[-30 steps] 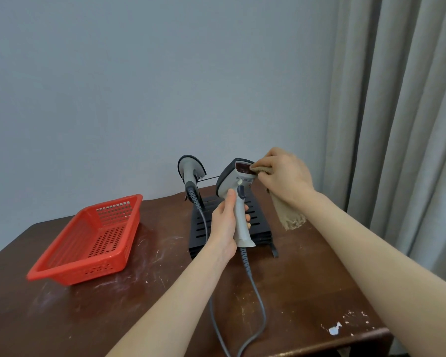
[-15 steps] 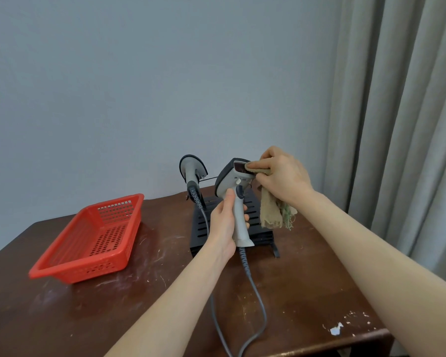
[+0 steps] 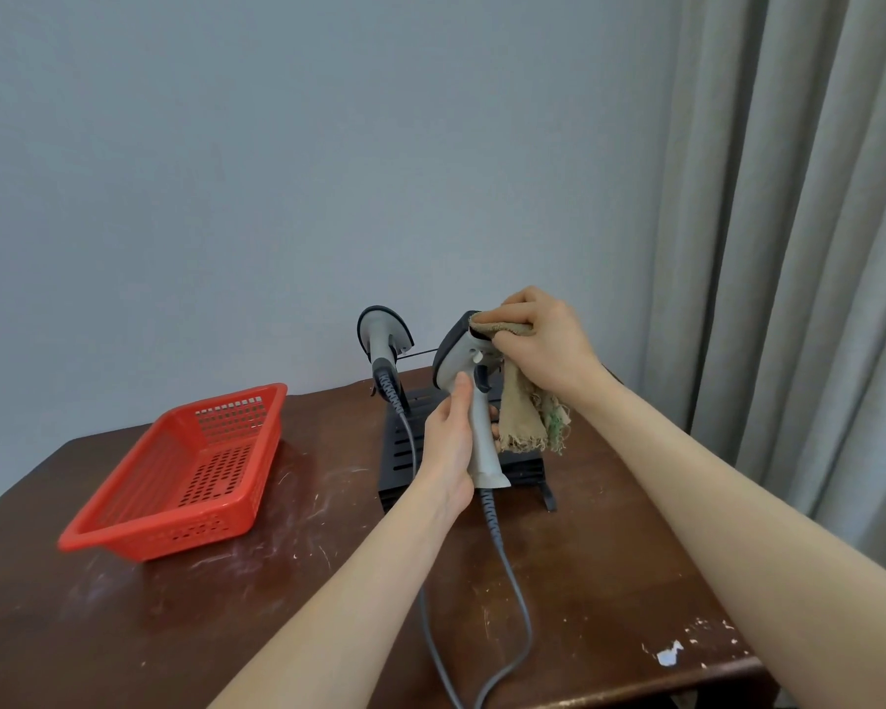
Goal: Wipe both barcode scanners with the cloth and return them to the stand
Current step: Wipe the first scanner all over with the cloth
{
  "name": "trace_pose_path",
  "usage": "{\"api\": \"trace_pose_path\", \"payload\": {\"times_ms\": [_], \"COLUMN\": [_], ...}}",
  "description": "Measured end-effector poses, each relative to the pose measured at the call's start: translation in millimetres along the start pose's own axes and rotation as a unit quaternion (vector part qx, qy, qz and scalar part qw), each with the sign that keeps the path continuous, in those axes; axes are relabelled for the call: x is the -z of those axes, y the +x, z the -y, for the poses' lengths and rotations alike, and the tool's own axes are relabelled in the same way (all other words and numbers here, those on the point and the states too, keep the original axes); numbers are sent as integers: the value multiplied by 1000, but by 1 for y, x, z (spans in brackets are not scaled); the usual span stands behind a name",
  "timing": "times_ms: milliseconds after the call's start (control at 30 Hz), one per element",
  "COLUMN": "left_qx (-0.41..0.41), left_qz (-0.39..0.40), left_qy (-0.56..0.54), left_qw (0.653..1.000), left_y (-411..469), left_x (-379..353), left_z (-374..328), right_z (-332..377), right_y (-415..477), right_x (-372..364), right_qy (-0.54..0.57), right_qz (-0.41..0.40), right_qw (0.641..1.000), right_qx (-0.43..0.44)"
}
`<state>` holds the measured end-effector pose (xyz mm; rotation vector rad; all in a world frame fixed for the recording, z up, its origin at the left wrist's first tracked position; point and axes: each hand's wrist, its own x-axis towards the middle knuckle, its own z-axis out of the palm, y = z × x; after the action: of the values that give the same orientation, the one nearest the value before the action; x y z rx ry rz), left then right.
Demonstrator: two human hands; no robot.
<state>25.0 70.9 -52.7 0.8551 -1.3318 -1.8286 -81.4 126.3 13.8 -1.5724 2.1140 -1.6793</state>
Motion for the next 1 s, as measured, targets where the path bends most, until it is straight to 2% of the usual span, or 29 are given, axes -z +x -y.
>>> {"api": "trace_pose_path", "payload": {"times_ms": [100,267,533,633,767,833,1000], "left_qx": [-4,-9,-7,-7,-17,-23,-33], "left_qz": [-5,6,-1,-1,-2,1,4], "left_qy": [-4,-28,1,3,-3,-7,-1], "left_qw": [1000,1000,1000,1000,1000,1000,999], "left_y": [1,2,2,2,1,2,2], "left_x": [3,4,1,1,2,2,1], "left_z": [1,1,1,0,-1,-1,2], "right_z": [-4,-14,-4,0,1,1,0], "right_y": [0,-2,1,2,2,2,4], "right_x": [1,8,2,0,3,5,12], "right_qy": [-73,-190,-67,16,64,42,-104], "right_qz": [3,-35,-12,12,30,36,35], "right_qw": [997,981,998,1000,997,998,994], "right_qx": [5,-22,-2,-14,-26,-17,-2]}}
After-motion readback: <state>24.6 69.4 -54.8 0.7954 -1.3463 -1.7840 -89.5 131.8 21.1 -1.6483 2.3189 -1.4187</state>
